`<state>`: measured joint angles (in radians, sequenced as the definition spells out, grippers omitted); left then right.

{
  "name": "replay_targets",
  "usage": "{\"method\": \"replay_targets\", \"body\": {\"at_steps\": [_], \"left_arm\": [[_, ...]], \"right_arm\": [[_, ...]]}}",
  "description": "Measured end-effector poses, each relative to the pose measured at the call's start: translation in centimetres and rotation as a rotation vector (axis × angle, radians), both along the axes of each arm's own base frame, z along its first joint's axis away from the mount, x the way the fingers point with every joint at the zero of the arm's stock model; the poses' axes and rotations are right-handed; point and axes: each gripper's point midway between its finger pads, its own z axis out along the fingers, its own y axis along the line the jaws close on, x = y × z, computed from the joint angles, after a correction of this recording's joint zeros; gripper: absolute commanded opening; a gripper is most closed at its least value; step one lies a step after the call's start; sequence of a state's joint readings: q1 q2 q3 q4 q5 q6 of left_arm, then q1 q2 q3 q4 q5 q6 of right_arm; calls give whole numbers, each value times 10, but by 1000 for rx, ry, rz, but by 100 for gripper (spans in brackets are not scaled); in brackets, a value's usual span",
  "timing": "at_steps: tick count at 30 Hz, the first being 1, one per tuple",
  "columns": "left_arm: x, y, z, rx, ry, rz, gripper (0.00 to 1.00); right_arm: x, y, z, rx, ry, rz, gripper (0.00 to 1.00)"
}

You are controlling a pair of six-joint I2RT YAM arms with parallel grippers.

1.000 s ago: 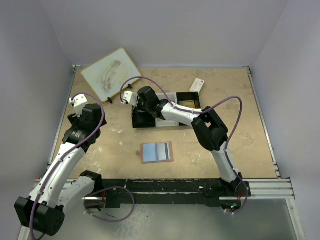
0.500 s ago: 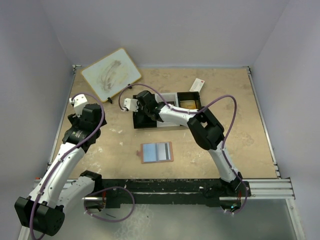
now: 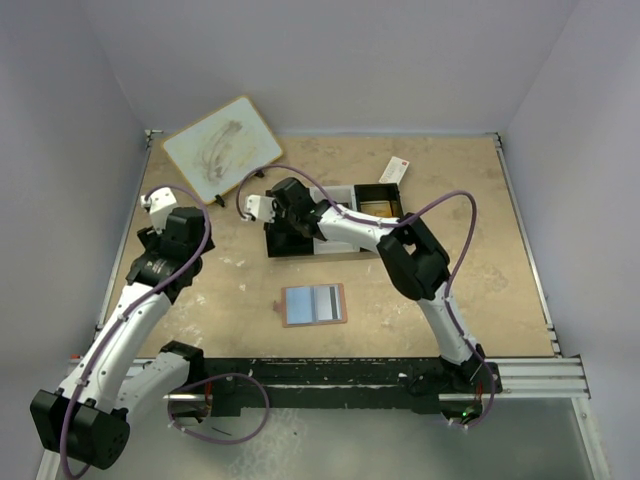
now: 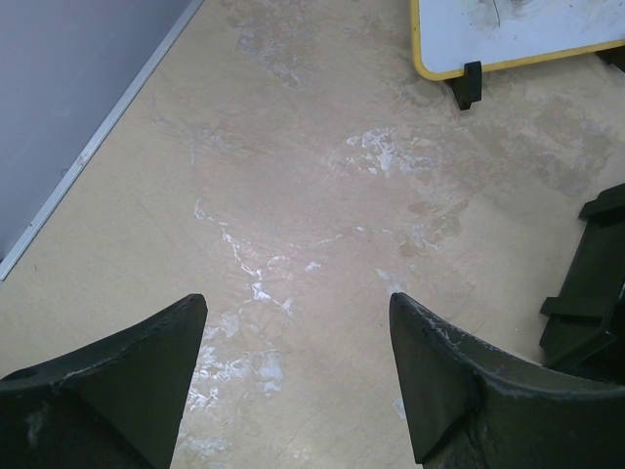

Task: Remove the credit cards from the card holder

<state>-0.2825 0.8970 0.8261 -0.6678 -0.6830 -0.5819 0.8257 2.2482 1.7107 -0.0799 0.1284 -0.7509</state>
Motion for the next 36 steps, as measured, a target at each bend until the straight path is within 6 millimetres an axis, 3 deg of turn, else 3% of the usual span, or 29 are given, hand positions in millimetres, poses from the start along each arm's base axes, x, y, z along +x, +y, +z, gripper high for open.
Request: {"method": "replay_targets", "body": {"at_steps": [6,11,15,18,21,24,26,29,32,36], "left_arm": [[1,-2,-1,-5,6,-7,73],[2,-6,-4,-18,13,-27,73],[7,-18,-8,-50,20,-99,73],[9,-30,-14,-79,29,-162,72],[12,-40,-18,-102,44,-217,71],[16,-55,-26,-137,75,-297,70],[18,-72,-32,-183,92,-378,70],[18,-103,-41,-269,120,-510,71],[11,-155,-50,-311,162,-698,71],[-13,-222,-71,-312,276,-929,71]], "right_arm": [[-1,5,20,70,0,-24,55],[-7,-1,63,231,0,-139,55],[-43,-27,110,466,70,-278,51],[-83,-48,142,695,170,-364,31],[-119,-58,155,883,334,-445,23],[-138,-57,138,956,489,-529,25],[-155,-62,109,984,598,-620,27],[-199,-82,57,972,760,-750,32],[-248,-95,24,951,919,-802,36],[-295,-92,7,917,1083,-794,39]]}}
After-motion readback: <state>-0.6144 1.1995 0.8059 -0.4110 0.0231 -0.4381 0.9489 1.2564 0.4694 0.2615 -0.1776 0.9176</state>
